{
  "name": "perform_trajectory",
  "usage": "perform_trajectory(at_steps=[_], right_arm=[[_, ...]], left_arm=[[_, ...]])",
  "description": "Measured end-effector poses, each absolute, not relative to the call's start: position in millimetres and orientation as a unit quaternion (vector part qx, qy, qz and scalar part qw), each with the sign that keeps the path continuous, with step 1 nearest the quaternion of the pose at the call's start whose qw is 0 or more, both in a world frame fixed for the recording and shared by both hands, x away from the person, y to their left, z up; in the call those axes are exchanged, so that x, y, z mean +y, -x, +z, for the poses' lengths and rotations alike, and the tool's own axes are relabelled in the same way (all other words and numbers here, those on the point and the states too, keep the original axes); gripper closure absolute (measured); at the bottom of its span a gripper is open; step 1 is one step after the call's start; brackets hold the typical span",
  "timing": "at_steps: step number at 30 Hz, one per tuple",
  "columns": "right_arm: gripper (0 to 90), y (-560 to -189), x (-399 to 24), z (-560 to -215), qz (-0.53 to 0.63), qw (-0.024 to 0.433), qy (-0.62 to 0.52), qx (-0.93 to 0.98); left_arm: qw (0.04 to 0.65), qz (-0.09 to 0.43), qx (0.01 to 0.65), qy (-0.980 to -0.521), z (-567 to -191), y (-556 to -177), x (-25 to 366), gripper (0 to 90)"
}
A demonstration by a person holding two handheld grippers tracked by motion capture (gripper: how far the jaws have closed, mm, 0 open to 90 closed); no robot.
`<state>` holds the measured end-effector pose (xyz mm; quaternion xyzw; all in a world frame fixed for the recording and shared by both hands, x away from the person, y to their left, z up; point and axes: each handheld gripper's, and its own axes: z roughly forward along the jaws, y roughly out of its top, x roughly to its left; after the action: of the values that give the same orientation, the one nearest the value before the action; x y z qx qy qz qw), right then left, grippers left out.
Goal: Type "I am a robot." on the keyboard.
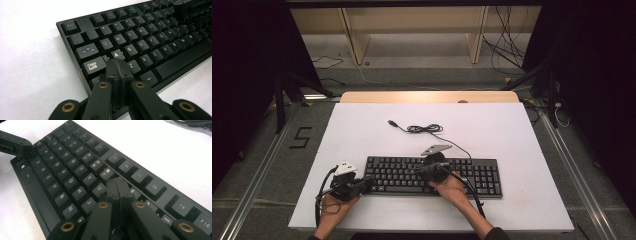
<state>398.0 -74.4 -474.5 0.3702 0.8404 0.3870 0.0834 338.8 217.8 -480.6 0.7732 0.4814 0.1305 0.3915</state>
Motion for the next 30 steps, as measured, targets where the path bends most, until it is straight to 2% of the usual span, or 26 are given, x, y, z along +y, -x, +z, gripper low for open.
perform_trajectory(at_steps=[23,30], right_arm=[[90.0,-396.4,-72.9,-478.6,0.384,0.09,-0.369,0.842],[90.0,-397.0,-75.2,-476.7,0.391,0.079,-0.376,0.836]], left_arm=[[0.383,0.125,0.485,-0.776,-482.7,-339.3,216.6,89.1],[0.389,0.13,0.484,-0.773,-481.2,-338.4,216.4,87.2]])
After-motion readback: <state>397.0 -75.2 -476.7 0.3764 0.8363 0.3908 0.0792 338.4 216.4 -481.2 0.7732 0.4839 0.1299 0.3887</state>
